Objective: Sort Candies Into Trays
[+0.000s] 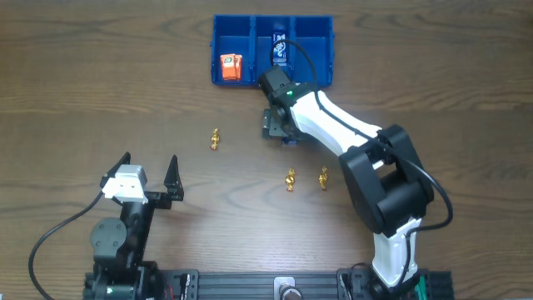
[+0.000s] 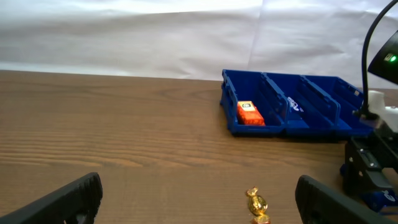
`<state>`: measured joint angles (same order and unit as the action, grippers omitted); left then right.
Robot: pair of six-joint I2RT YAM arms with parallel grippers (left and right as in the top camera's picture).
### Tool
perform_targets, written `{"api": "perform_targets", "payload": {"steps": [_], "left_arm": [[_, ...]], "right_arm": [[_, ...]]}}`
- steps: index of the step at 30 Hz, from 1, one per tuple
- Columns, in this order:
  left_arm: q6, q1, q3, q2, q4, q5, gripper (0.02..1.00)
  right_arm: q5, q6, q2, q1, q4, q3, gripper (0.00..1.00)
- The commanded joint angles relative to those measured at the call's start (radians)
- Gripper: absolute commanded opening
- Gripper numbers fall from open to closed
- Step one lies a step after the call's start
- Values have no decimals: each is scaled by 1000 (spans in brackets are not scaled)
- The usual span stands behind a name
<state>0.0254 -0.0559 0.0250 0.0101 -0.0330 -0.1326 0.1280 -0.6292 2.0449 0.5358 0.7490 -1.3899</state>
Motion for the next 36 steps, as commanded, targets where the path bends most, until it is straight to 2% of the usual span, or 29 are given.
{"api": "perform_targets", "payload": {"steps": [1, 2, 4, 7, 9, 13, 16, 19, 20, 27, 36], "left_arm": [[-3, 4, -20, -6, -33, -18, 998], [-3, 4, -20, -6, -33, -18, 998], [-3, 4, -20, -6, -33, -18, 996], [-3, 4, -20, -6, -33, -18, 998], [-3, 4, -20, -6, -33, -18, 998], [-3, 4, -20, -6, -33, -18, 998], [-3, 4, -20, -6, -33, -18, 998], [-3, 4, -20, -6, -33, -18, 998], [-3, 4, -20, -6, -33, -18, 998], [-3, 4, -20, -6, -33, -18, 998], [-3, 4, -20, -6, -33, -18, 998]], "right_arm": [[-34, 62, 34, -14, -32, -10, 897], [-34, 62, 38, -15, -35, -10, 853], [-34, 62, 39, -14, -37, -10, 634], [-39, 61, 39, -14, -36, -10, 360], [-45, 58, 34, -1, -37, -10, 275], [-29, 54, -178, 74, 3, -19, 248], [-13, 52, -278, 110, 122, -137, 222], [77, 51, -211, 100, 311, -433, 220], [81, 59, -136, 72, 323, -554, 220], [101, 111, 180, -13, 254, -839, 220], [126, 115, 264, -70, 185, -844, 272]]}}
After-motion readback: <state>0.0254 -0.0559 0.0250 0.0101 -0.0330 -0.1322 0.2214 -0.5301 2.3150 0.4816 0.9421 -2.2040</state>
